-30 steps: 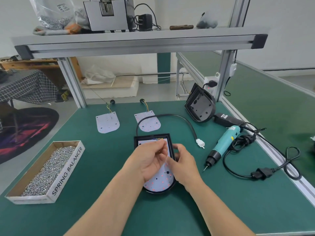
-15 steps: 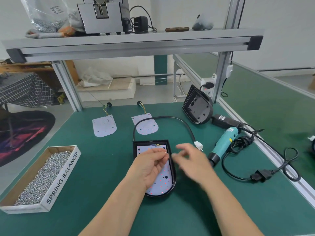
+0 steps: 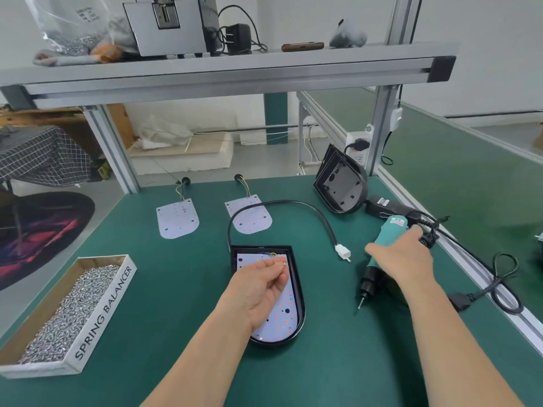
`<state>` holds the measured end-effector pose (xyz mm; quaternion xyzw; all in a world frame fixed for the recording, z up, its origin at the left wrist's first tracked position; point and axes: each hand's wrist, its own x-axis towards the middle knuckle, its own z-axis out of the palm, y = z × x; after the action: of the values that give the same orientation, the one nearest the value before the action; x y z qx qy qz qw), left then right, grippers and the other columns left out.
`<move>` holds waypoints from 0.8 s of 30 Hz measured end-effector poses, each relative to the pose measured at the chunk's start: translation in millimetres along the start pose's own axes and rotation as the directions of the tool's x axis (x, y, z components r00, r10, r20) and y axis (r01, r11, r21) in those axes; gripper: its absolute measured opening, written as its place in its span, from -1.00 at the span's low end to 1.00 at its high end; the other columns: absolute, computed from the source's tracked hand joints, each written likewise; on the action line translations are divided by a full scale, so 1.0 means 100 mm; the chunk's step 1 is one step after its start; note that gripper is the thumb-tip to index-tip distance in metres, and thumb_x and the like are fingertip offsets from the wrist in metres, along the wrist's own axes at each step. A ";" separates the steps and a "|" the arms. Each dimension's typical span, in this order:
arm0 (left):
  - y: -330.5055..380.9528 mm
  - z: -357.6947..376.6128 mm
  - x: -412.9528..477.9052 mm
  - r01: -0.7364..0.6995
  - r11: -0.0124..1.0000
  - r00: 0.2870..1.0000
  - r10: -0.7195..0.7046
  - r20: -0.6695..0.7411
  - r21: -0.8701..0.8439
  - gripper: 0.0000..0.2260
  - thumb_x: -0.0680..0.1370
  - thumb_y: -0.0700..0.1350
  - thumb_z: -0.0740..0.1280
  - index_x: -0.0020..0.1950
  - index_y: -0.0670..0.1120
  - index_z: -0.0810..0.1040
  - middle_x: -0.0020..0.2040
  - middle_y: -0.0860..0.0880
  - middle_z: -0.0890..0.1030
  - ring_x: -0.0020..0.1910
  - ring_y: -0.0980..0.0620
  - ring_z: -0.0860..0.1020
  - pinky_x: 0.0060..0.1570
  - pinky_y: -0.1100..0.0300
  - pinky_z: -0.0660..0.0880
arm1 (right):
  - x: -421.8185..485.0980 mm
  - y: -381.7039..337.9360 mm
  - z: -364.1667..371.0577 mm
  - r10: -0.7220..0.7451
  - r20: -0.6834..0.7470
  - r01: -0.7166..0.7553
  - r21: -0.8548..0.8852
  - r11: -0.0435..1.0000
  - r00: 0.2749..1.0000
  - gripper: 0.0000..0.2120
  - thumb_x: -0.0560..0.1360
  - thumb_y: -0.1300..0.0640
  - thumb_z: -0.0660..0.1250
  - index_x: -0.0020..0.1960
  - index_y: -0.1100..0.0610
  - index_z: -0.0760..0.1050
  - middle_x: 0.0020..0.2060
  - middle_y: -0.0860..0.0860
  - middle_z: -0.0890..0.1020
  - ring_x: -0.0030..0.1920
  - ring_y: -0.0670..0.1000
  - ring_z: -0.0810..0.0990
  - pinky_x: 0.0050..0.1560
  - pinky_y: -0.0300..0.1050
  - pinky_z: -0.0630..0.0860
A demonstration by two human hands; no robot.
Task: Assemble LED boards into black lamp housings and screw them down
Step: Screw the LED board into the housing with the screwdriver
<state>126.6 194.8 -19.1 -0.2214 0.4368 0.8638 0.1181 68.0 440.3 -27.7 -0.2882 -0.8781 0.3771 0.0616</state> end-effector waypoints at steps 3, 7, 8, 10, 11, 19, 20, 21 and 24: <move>0.01 -0.02 0.00 0.012 1.000 1.000 -0.012 0.015 -0.010 -0.88 0.62 -0.42 0.25 -0.02 -0.34 0.57 -0.32 -0.13 0.60 -0.34 0.05 0.57 -0.39 0.33 0.56 | -0.06 0.11 -0.05 0.121 0.134 -0.176 0.551 0.816 0.984 -0.53 0.40 0.10 0.47 0.22 0.23 0.42 -0.08 0.11 0.55 -0.13 0.16 0.56 -0.22 -0.05 0.51; 0.02 -0.03 0.01 0.018 1.000 1.000 -0.018 0.018 -0.014 -0.87 0.60 -0.44 0.25 -0.04 -0.33 0.58 -0.30 -0.14 0.61 -0.30 0.02 0.57 -0.39 0.33 0.57 | -0.24 0.10 -0.16 0.009 0.313 -0.302 0.906 0.298 0.950 -0.92 0.48 0.23 0.38 -0.07 0.15 0.49 -0.31 0.02 0.50 -0.44 -0.07 0.47 -0.54 -0.32 0.39; 0.02 -0.03 0.01 0.022 1.000 1.000 -0.022 0.022 -0.017 -0.87 0.60 -0.45 0.25 -0.05 -0.33 0.58 -0.30 -0.14 0.62 -0.31 0.02 0.58 -0.38 0.32 0.57 | -0.29 0.07 -0.18 -0.074 0.309 -0.290 0.936 0.198 0.948 -0.93 0.51 0.20 0.37 -0.08 0.14 0.47 -0.28 0.03 0.52 -0.42 -0.08 0.48 -0.54 -0.31 0.38; 0.02 -0.04 0.00 0.028 0.999 0.999 -0.027 0.031 -0.024 -0.86 0.59 -0.45 0.25 -0.05 -0.34 0.59 -0.30 -0.15 0.63 -0.33 0.03 0.60 -0.36 0.32 0.58 | -0.35 -0.01 -0.24 -0.251 0.299 -0.293 0.954 0.061 0.921 -0.78 0.54 -0.04 0.35 -0.06 0.12 0.50 -0.22 0.06 0.57 -0.37 -0.05 0.48 -0.50 -0.29 0.37; 0.03 -0.04 0.00 0.027 0.999 0.999 -0.026 0.032 -0.029 -0.86 0.59 -0.46 0.25 -0.04 -0.34 0.59 -0.28 -0.15 0.62 -0.34 0.03 0.61 -0.35 0.31 0.59 | -0.37 -0.05 -0.26 -0.334 0.309 -0.324 0.946 0.009 0.891 -0.66 0.54 -0.18 0.31 -0.02 0.12 0.53 -0.22 0.06 0.58 -0.35 -0.04 0.47 -0.48 -0.29 0.36; 0.01 -0.05 0.01 0.036 0.998 0.999 -0.036 0.016 -0.050 -0.89 0.59 -0.43 0.25 -0.01 -0.35 0.58 -0.27 -0.17 0.62 -0.33 0.02 0.61 -0.35 0.29 0.60 | -0.39 -0.56 -0.13 -0.570 0.307 -0.543 0.782 -0.306 0.763 -0.79 0.42 -0.03 0.34 -0.06 0.08 0.58 -0.43 -0.10 0.42 -0.40 -0.11 0.30 -0.45 -0.34 0.19; 0.01 -0.04 0.01 0.036 0.998 0.999 -0.035 0.014 -0.050 -0.89 0.59 -0.43 0.25 -0.01 -0.34 0.57 -0.28 -0.17 0.62 -0.34 0.02 0.60 -0.37 0.29 0.59 | -0.39 -0.64 -0.10 -0.543 0.316 -0.526 0.800 -0.289 0.778 -0.82 0.41 0.01 0.35 -0.06 0.08 0.60 -0.42 -0.09 0.42 -0.38 -0.11 0.29 -0.44 -0.34 0.20; 0.01 -0.04 0.02 0.036 0.998 0.999 -0.035 0.011 -0.049 -0.89 0.59 -0.43 0.25 -0.01 -0.34 0.57 -0.28 -0.17 0.62 -0.35 0.02 0.60 -0.38 0.29 0.59 | -0.39 -0.70 -0.06 -0.497 0.319 -0.491 0.829 -0.266 0.807 -0.86 0.42 0.05 0.35 -0.08 0.08 0.60 -0.40 -0.08 0.42 -0.37 -0.10 0.29 -0.43 -0.33 0.22; 0.01 -0.03 0.03 0.035 0.998 0.999 -0.035 0.004 -0.054 -0.89 0.58 -0.43 0.26 -0.03 -0.33 0.58 -0.28 -0.18 0.62 -0.37 0.03 0.61 -0.39 0.29 0.58 | -0.40 -0.86 0.09 -0.254 0.239 -0.287 0.942 -0.174 0.937 -0.97 0.47 0.19 0.37 -0.11 0.10 0.54 -0.35 -0.04 0.50 -0.38 -0.10 0.41 -0.39 -0.29 0.33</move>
<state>124.4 191.6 -21.2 -0.2310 0.4094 0.8734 0.1276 58.5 365.2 30.9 -0.0759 -0.2606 0.9574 0.0988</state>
